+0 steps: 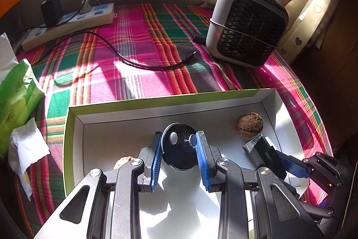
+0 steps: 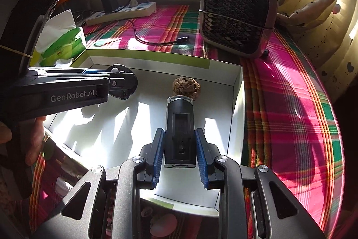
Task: Organize objects
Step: 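Carry the disc and cylinder over the white box with both tools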
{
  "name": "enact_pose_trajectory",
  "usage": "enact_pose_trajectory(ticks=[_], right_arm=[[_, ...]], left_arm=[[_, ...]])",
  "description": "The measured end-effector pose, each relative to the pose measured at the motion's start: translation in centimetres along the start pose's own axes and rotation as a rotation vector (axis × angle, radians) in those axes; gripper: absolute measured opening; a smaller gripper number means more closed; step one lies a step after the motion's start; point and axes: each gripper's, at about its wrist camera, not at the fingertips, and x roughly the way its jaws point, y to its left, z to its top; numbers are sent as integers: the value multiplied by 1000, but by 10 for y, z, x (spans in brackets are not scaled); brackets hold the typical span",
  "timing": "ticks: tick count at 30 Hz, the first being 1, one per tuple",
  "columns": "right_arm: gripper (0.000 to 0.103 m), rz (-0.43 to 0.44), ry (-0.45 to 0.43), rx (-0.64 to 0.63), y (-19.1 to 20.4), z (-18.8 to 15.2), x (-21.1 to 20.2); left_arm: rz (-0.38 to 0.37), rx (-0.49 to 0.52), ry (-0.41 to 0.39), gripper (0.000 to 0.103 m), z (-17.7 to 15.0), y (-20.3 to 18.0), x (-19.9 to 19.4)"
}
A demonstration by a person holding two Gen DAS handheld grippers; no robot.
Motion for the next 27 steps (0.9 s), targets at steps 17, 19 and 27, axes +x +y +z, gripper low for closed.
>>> enact_pose_trajectory(ticks=[17, 19, 27], right_arm=[[28, -9, -13, 0, 2, 2, 1], [28, -11, -13, 0, 2, 2, 1], [29, -24, -14, 5, 2, 1, 1]], left_arm=[[8, -3, -2, 27, 2, -1, 1], [8, -4, -2, 27, 2, -1, 2], [-2, -11, -2, 31, 2, 0, 2]])
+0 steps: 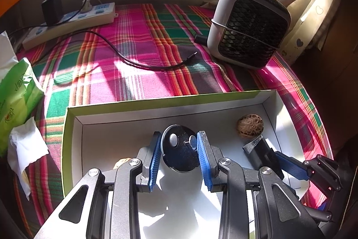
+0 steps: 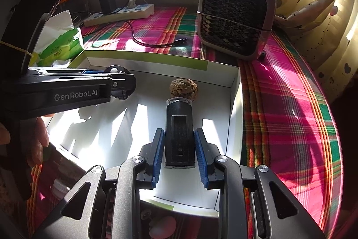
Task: Organize objects
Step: 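Carry the disc and cylinder over the white box with both tools, then lower the disc and cylinder into the box and open both tools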
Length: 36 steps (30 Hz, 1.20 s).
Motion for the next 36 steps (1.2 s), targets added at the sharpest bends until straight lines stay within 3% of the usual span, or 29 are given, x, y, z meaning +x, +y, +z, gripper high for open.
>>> enact_pose_trajectory(ticks=[7, 11, 19, 36], right_arm=[[36, 8, -7, 13, 1, 0, -2], [44, 8, -18, 17, 2, -1, -4], [48, 3, -43, 43, 1, -6, -13], [49, -9, -86, 91, 1, -24, -40]], left_arm=[[9, -10, -13, 39, -1, 2, -4], [9, -2, -24, 40, -2, 2, -11], [23, 14, -53, 40, -13, -2, -29], [36, 37, -129, 40, -48, -12, -67]])
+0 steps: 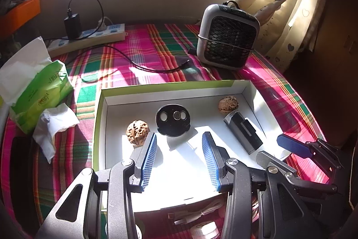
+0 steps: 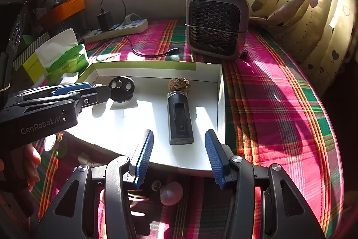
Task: Organize objects
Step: 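Lower the disc and cylinder into the box and open both tools, then withdraw both open tools from the box toward the items beside it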
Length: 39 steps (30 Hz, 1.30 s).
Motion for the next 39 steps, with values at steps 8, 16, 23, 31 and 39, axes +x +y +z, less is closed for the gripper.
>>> enact_pose_trajectory(ticks=[8, 16, 23, 31, 39], right_arm=[[49, -5, -25, 5, 1, -10, -13], [49, -3, -43, 15, 1, -16, -22], [49, -24, -70, -2, 4, -23, -33], [49, -17, -82, 0, 5, -34, -44], [49, 5, -87, -8, 9, -45, -51]], left_arm=[[10, -8, -17, 40, -17, -1, -14], [35, 9, -49, 40, -30, -3, -28], [37, 23, -77, 40, -40, -6, -43], [46, 17, -97, 40, -54, -5, -56], [58, 20, -96, 40, -71, -3, -62]])
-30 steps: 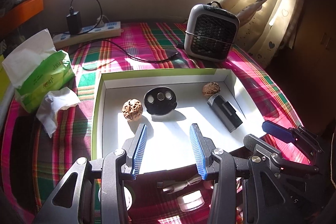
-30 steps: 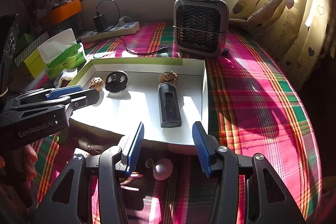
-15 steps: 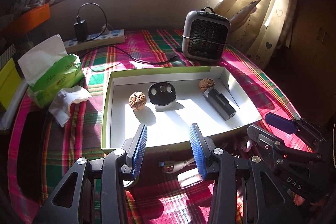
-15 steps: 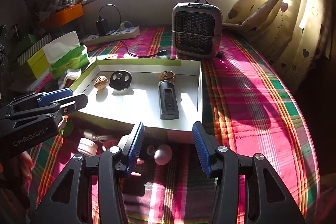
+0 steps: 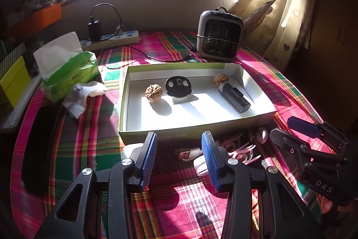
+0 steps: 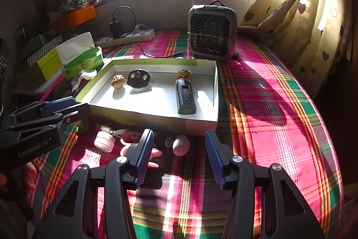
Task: Organize objects
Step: 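Withdraw both open tools from the box toward the items beside it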
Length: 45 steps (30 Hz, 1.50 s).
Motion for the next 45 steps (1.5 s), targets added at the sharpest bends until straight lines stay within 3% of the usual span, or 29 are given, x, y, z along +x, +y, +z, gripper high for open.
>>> enact_pose_trajectory(ticks=[19, 34, 45], right_arm=[[55, 47, 24, -26, 9, -18, 1], [55, 74, 71, -55, 20, -26, 11], [55, 131, 121, -74, 28, -25, 25]], left_arm=[[-34, -64, 19, 44, -34, 27, -10], [0, -113, 47, 44, -30, 42, 13], [-18, -114, 72, 44, -25, 47, 26]])
